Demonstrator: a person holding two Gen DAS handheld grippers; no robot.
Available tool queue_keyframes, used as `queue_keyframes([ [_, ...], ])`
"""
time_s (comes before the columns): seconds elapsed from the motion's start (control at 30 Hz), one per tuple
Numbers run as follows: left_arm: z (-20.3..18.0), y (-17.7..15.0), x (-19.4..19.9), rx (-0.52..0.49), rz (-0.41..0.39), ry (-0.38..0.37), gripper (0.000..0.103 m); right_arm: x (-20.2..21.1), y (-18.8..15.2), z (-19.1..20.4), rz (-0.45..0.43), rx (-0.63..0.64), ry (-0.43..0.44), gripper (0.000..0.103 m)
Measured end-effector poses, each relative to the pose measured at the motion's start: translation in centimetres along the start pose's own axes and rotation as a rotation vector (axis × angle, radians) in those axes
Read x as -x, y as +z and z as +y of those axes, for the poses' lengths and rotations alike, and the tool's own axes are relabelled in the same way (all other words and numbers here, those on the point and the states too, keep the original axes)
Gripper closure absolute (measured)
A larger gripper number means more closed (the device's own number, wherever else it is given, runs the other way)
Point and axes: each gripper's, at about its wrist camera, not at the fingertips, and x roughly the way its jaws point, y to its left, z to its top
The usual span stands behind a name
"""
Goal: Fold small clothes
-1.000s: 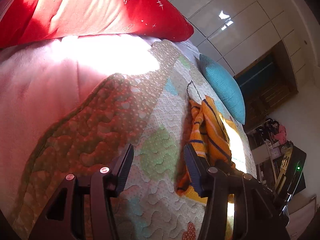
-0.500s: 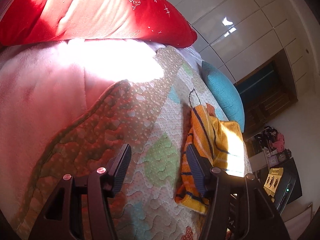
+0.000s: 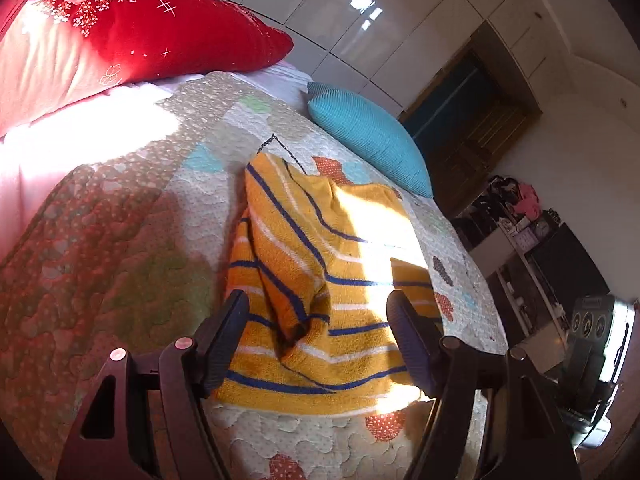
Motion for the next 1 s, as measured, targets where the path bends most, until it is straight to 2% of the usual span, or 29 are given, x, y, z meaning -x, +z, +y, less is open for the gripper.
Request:
queue_keyframes([
  [0.1, 1.0, -0.2, -1.4, 0.008, 0.035, 0.158, 0.033, -1.3, 1.1, -2.1, -0.008, -0.075, -0.032, 0.075],
  [0.13, 1.7, -0.2, -1.8, 0.024, 0.055, 0.184, 0.033, -2.1, 1.2, -2.6, 0.009, -0.097, -0.027, 0.075],
  [0.23, 3.9, -0.4, -2.6, 0.100, 0.106, 0.160, 0.033, -5.1, 0.7, -3.3, 0.098, -0.143, 0.005, 0.073],
  [0.37, 3.8, -0.2, -1.7, 0.091, 0.076, 0.152, 0.033, -4.4, -0.2, -2.5, 0.083, -0.109, 0.004, 0.072],
  [0.47, 3.0, 0.0, -0.7, 0.061, 0.023, 0.166, 0.033, -2.7, -0.9, -2.3, 0.062, -0.096, -0.004, 0.070],
  [0.63, 1.5, 0.1, 1.4, -0.002, -0.095, 0.210, 0.031, 0.0, -2.0, -2.5, 0.004, -0.122, -0.025, 0.058],
  [0.7, 0.7, 0.0, 2.3, -0.038, -0.150, 0.244, 0.026, 0.6, -2.5, -2.6, -0.005, -0.141, -0.016, 0.058],
  [0.87, -0.8, -0.5, 5.2, -0.082, -0.346, 0.337, 0.000, 1.1, -3.5, -1.7, -0.013, -0.118, -0.049, 0.056],
  [0.93, -1.2, -0.7, 6.5, -0.088, -0.437, 0.359, 0.000, 1.0, -3.7, -1.6, -0.009, -0.116, -0.056, 0.052],
  [1.0, -1.6, -0.8, 6.9, -0.113, -0.479, 0.403, 0.000, 0.8, -3.8, -1.6, -0.005, -0.125, -0.058, 0.051],
])
